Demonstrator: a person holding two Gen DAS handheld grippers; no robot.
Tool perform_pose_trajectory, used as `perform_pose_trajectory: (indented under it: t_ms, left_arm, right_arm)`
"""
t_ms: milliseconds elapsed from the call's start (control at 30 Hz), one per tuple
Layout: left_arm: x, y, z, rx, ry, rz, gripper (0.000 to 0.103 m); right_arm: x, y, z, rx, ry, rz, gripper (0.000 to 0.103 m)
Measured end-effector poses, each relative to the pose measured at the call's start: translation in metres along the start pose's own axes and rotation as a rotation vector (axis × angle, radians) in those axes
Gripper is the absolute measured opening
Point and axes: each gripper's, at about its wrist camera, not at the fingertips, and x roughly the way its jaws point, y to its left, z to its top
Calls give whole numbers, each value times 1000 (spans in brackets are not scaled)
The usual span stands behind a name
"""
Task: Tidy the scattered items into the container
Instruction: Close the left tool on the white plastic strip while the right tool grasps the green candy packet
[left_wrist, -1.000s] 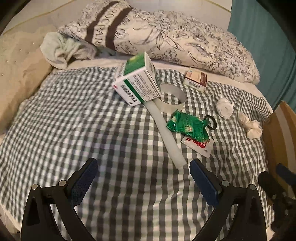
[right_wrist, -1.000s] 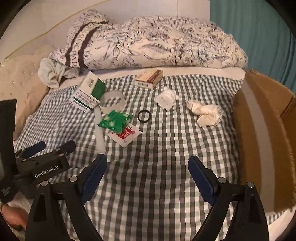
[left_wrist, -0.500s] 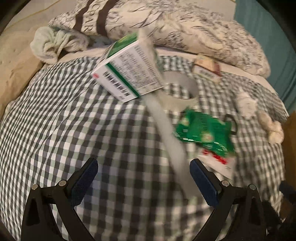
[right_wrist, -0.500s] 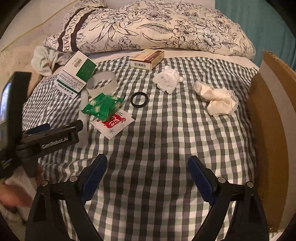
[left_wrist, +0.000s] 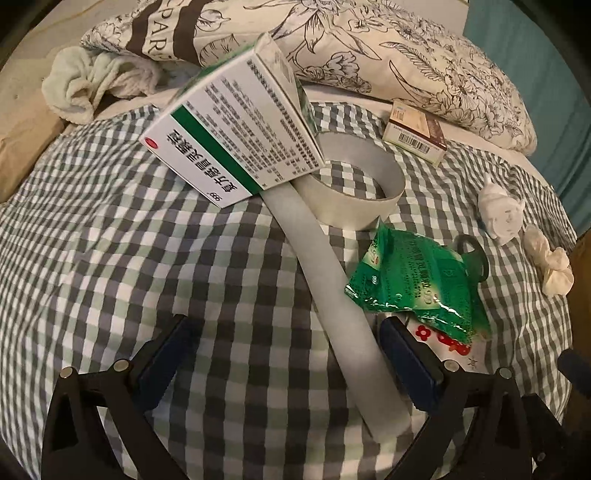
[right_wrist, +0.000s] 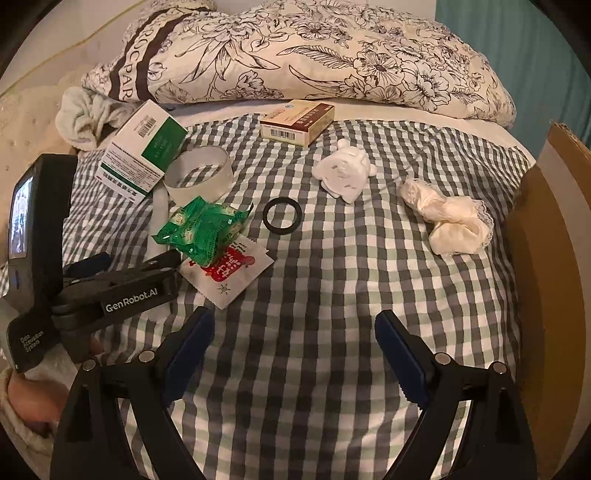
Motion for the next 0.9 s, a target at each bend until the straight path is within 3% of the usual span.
perform_pose_trajectory:
  t_ms: [33, 100, 167, 200, 267, 367, 667, 800, 867, 900]
  left_arm:
    - [0, 1, 0, 3, -7, -4, 103]
    - [-3, 1, 0, 18, -25, -15, 93]
    - [-7, 1, -1, 44, -47, -50, 65]
    - [-10, 2, -1, 52, -57, -75, 60]
    - [-14, 5, -1, 62, -65, -127, 33]
    - [-19, 8, -1, 63, -77, -180, 11]
    - [-32, 22, -8, 45, -89, -108, 8]
    - [-8, 45, -18, -53, -100, -211, 8]
    - [-6, 52, -18, -81, -94, -242, 8]
    - [-5, 53, -18, -86, -94, -252, 8]
  right_arm:
    - [2, 3, 0, -9, -2, 3, 89]
    - [6, 10, 3, -35, -3, -3, 89]
    - [9, 14, 6, -44, -5, -3, 89]
    - [10, 16, 8, -44, -10, 4, 89]
    - [10, 18, 12, -47, -24, 24, 89]
    - [11, 21, 21, -50, -41, 39, 89]
    - [44, 43, 48, -56, -7, 78, 89]
    - [77, 54, 56, -38, 56, 82, 88]
    - [84, 58, 57, -44, 66, 68, 76]
    - [84, 61, 57, -51, 51, 50, 62]
